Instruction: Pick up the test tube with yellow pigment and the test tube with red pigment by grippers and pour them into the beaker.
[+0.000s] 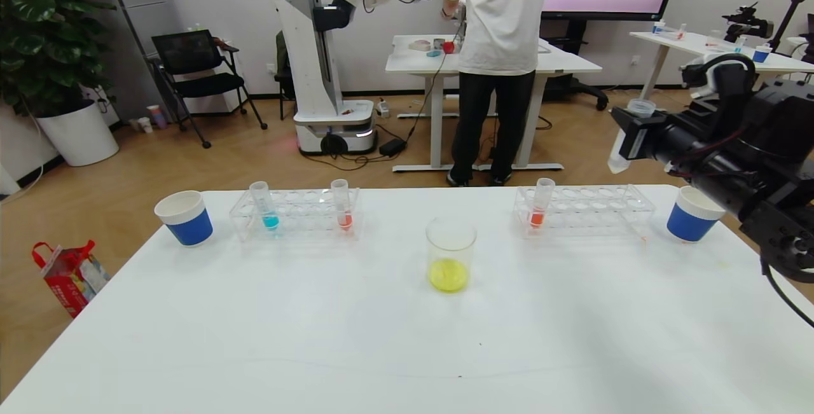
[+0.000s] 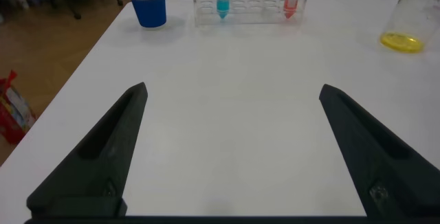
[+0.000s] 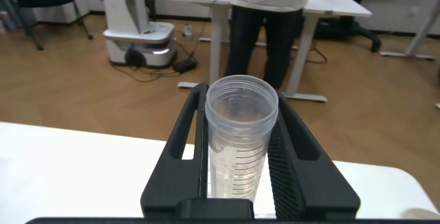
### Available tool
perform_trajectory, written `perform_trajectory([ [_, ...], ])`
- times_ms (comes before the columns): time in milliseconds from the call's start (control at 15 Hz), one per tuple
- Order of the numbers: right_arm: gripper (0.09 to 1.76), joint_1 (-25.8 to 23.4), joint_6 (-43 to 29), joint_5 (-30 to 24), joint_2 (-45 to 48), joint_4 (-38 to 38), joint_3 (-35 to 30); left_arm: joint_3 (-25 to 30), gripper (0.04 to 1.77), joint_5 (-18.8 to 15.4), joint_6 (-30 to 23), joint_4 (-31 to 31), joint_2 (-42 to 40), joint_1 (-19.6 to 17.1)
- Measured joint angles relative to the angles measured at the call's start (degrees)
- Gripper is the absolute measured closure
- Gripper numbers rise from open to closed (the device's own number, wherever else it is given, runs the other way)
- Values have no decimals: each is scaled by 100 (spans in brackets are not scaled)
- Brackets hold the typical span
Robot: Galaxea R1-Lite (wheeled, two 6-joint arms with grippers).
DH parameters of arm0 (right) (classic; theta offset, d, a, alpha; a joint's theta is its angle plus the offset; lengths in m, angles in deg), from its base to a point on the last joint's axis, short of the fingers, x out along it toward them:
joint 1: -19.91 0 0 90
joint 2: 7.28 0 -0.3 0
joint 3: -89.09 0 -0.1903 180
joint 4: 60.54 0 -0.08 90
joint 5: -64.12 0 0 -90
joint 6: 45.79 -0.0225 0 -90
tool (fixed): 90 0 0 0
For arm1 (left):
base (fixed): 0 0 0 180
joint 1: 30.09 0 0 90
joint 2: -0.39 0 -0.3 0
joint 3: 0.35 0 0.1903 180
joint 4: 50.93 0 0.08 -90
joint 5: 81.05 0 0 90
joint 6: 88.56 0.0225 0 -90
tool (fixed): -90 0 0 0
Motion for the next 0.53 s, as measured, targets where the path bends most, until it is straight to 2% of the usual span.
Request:
perform_trajectory([
  [333, 134, -1502, 22, -261, -224, 232, 132, 0, 7, 2, 0, 0, 0, 0],
  [533, 134, -2219, 17, -291, -516, 322, 411, 0, 7, 2, 0, 0, 0, 0],
])
